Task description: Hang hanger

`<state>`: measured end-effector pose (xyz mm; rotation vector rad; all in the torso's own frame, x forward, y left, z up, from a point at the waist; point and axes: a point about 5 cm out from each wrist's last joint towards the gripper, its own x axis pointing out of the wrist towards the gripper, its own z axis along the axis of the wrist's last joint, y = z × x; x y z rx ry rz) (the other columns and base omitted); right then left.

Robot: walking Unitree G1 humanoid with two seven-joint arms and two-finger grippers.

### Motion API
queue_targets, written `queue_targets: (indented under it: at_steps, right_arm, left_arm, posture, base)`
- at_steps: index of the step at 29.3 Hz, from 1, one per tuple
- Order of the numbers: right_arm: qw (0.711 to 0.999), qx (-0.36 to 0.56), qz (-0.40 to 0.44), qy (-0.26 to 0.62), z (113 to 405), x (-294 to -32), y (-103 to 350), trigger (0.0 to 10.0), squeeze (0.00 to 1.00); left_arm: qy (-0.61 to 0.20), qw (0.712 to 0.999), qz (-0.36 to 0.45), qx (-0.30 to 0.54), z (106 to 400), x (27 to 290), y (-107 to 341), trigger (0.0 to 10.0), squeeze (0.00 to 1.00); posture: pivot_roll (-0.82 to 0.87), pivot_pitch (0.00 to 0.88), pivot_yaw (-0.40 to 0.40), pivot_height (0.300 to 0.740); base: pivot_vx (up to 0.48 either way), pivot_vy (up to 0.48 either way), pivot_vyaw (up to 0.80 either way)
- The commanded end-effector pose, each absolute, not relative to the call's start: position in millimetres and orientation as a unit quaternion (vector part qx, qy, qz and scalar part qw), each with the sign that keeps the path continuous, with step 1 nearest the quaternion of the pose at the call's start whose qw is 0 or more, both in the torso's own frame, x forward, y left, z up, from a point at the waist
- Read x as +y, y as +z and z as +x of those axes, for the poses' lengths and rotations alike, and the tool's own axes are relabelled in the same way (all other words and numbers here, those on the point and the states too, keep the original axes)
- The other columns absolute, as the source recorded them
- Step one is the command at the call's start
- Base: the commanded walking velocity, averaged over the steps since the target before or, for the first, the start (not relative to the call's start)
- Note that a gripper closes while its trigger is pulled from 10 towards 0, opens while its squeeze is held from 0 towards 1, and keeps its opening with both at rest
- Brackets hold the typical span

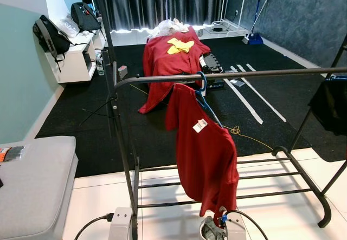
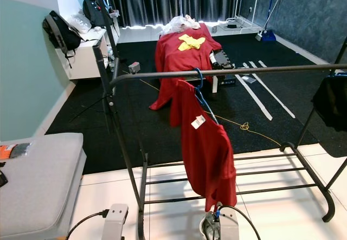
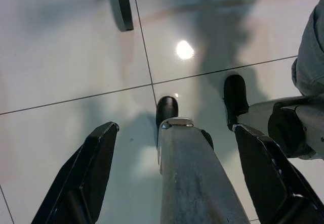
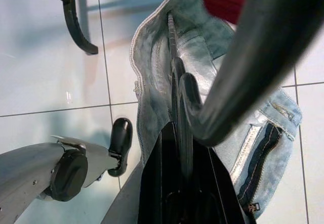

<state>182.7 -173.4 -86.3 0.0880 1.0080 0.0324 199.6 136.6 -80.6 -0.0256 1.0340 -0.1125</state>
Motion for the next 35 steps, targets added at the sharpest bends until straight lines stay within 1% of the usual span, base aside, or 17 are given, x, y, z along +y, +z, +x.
queue_targets:
  at_steps: [1, 6, 22, 35]
  right_arm:
    - [0.879, 0.473, 0.056, 0.026, 188.6, -160.8, -84.2, 10.0, 0.00]
    - [0.877, 0.476, 0.062, 0.028, 188.6, -161.1, -84.3, 10.0, 0.00]
    - [0.877, 0.476, 0.050, 0.037, 188.8, -161.5, -84.1, 10.0, 0.00]
    - [0.878, 0.475, 0.034, 0.049, 190.2, -163.6, -83.2, 10.0, 0.00]
  left_arm:
    - [-0.056, 0.866, -0.003, 0.496, 197.8, 142.6, -81.4, 10.0, 0.00]
    - [-0.057, 0.870, -0.002, 0.490, 204.1, 138.9, -78.2, 10.0, 0.00]
    - [-0.063, 0.871, -0.002, 0.488, 205.5, 137.4, -77.4, 10.0, 0.00]
    - [-0.054, 0.872, -0.011, 0.486, 207.4, 136.4, -76.4, 10.0, 0.00]
  posture:
    - [0.05, 0.000, 0.035, 0.740]
    - [0.06, 0.000, 0.020, 0.740]
    - [0.05, 0.000, 0.023, 0.740]
    - [0.06, 0.000, 0.001, 0.740]
  base:
    - [0.000, 0.000, 0.00]
    - [0.000, 0.000, 0.00]
    - [0.000, 0.000, 0.00]
    - [0.000, 0.000, 0.00]
